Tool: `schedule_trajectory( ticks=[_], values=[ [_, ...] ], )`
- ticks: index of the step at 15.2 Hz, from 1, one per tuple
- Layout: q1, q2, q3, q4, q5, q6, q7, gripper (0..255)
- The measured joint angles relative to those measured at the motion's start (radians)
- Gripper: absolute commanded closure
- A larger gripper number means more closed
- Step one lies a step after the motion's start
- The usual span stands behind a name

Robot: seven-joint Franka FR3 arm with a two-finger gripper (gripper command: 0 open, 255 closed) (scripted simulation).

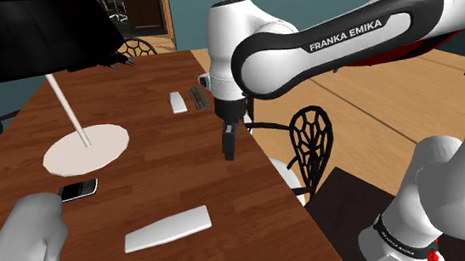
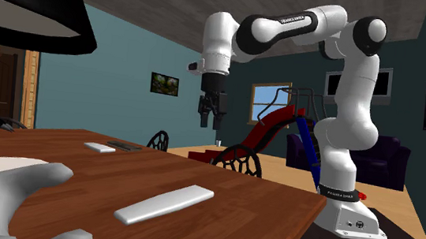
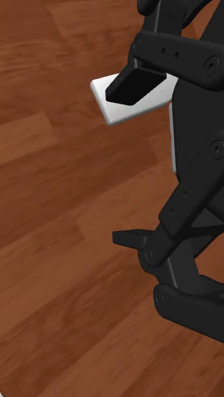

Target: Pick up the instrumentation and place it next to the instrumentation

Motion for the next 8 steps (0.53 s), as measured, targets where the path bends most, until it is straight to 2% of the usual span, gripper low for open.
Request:
schedule_trajectory(
  ticks=[8],
  values=[
    [0.069,0.235,0.082,0.143,-0.063,0.084,-0.004,0]
  ],
)
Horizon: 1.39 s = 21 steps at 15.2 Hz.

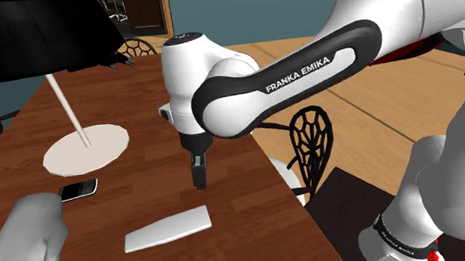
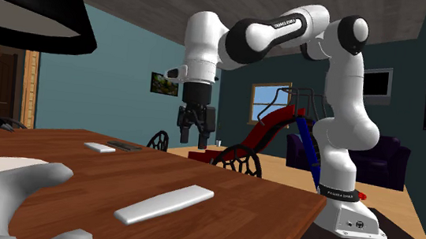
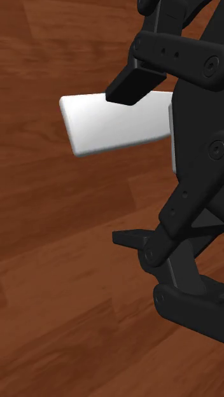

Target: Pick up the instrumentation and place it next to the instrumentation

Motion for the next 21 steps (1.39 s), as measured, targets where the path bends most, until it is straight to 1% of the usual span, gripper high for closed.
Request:
schedule_trajectory(
  ticks=[3,10,13,18,21],
  values=[
    [0.03,0.083,0.026,0.064,-0.033,0.012,0.0,0],
    [0.119,0.295,0.07,0.224,-0.13,0.043,0.009,0],
    [0.134,0.328,0.072,0.238,-0.146,0.059,0.014,0],
    [0.14,0.364,0.065,0.221,-0.163,0.11,0.023,0],
    [0.141,0.37,0.064,0.219,-0.166,0.118,0.025,0]
  ],
)
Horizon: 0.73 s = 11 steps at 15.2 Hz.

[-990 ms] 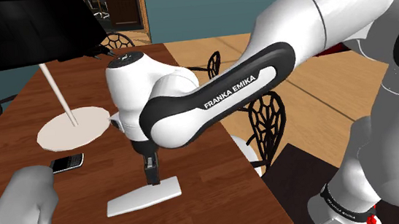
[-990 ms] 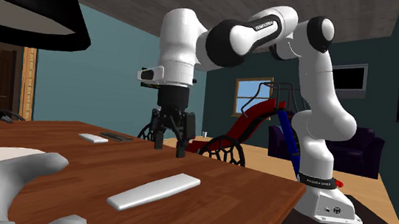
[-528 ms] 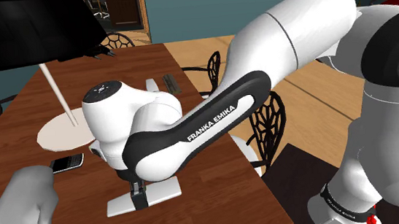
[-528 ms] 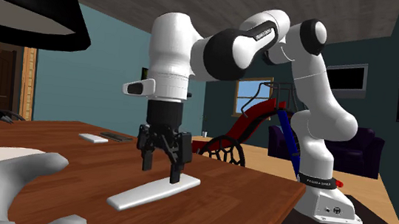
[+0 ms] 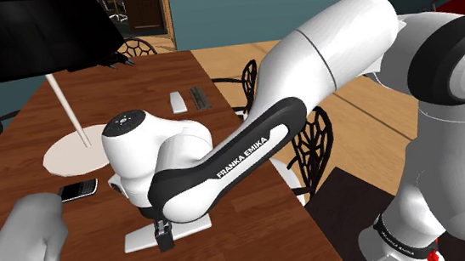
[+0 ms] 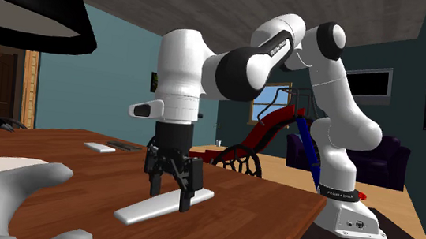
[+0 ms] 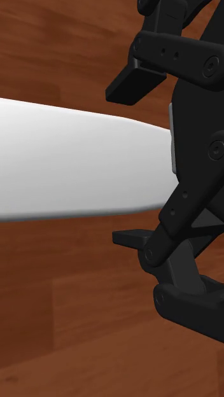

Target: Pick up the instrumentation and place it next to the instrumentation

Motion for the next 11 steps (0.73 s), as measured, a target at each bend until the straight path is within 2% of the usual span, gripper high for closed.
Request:
schedule_trajectory(
  ticks=[4,5,11],
  values=[
    [0.0,0.0,0.0,0.0,0.0,0.001,0.0,0],
    [0.0,0.0,0.0,0.0,0.0,0.001,0.0,255],
    [0.0,0.0,0.0,-0.001,0.0,0.001,0.0,255]
  ],
)
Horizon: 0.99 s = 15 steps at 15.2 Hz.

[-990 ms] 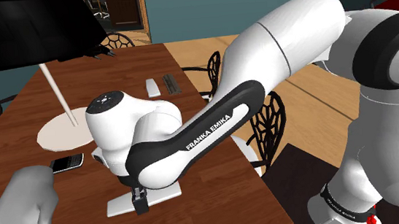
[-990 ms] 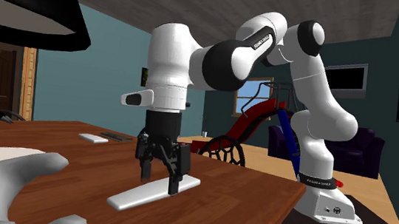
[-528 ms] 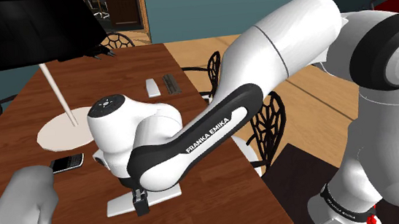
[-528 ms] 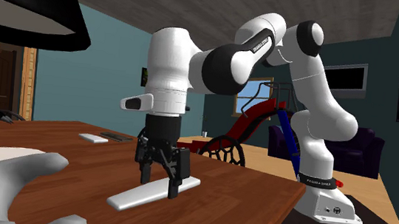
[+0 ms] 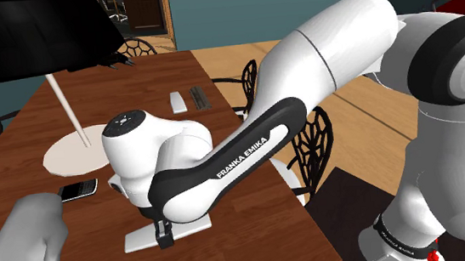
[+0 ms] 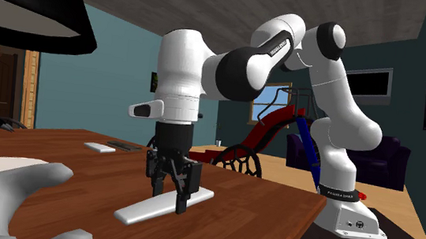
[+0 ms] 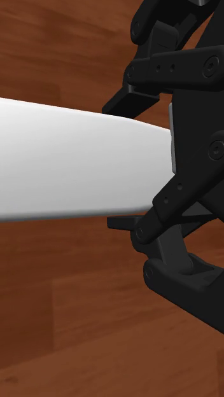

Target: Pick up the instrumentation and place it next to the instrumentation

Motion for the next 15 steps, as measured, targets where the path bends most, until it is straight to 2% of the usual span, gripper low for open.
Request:
schedule_trajectory(
  ticks=[5,15],
  values=[
    [-0.001,-0.003,0.001,0.003,0.002,-0.006,-0.002,255],
    [-0.008,-0.061,0.013,0.052,0.03,-0.109,-0.02,255]
  ],
)
